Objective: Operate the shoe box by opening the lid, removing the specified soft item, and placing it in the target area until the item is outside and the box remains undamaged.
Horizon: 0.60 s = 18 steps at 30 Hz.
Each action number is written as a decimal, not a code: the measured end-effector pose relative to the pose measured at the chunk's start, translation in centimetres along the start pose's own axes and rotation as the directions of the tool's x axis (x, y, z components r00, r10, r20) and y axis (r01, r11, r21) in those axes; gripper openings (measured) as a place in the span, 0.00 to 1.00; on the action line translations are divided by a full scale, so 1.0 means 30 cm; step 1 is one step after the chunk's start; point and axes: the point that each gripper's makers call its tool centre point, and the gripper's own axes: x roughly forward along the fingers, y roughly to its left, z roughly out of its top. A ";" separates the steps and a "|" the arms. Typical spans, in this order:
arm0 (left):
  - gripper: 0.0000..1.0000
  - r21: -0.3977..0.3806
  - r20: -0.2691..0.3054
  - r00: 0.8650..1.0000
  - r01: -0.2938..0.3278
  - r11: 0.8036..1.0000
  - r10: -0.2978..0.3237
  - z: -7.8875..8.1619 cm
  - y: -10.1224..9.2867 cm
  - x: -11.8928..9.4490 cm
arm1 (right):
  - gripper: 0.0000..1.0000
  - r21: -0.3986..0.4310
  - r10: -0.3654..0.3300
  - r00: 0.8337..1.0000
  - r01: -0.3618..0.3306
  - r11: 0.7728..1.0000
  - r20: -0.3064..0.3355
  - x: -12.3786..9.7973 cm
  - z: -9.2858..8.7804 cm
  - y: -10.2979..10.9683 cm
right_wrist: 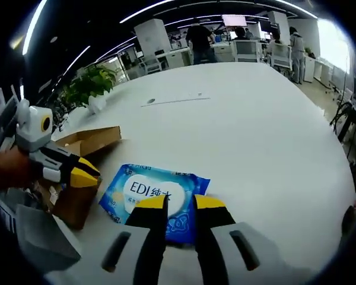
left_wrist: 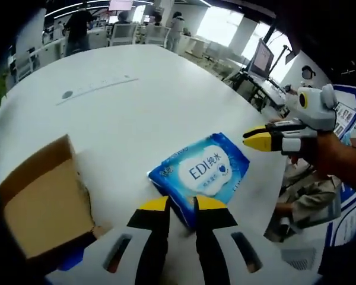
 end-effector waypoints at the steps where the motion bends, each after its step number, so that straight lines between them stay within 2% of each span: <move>1: 0.13 0.001 0.003 1.000 -0.001 1.000 0.001 -0.002 0.000 -0.008 | 0.15 -0.003 0.000 1.000 0.000 1.000 0.004 -0.004 0.005 0.008; 9: 0.13 -0.002 0.024 1.000 -0.001 1.000 0.001 -0.037 -0.002 -0.088 | 0.14 -0.027 0.007 1.000 -0.006 1.000 0.009 -0.024 0.012 0.094; 18: 0.13 -0.026 0.049 0.999 -0.020 0.999 0.021 -0.080 0.046 -0.188 | 0.13 -0.054 0.032 0.999 -0.032 0.998 0.003 -0.022 0.012 0.213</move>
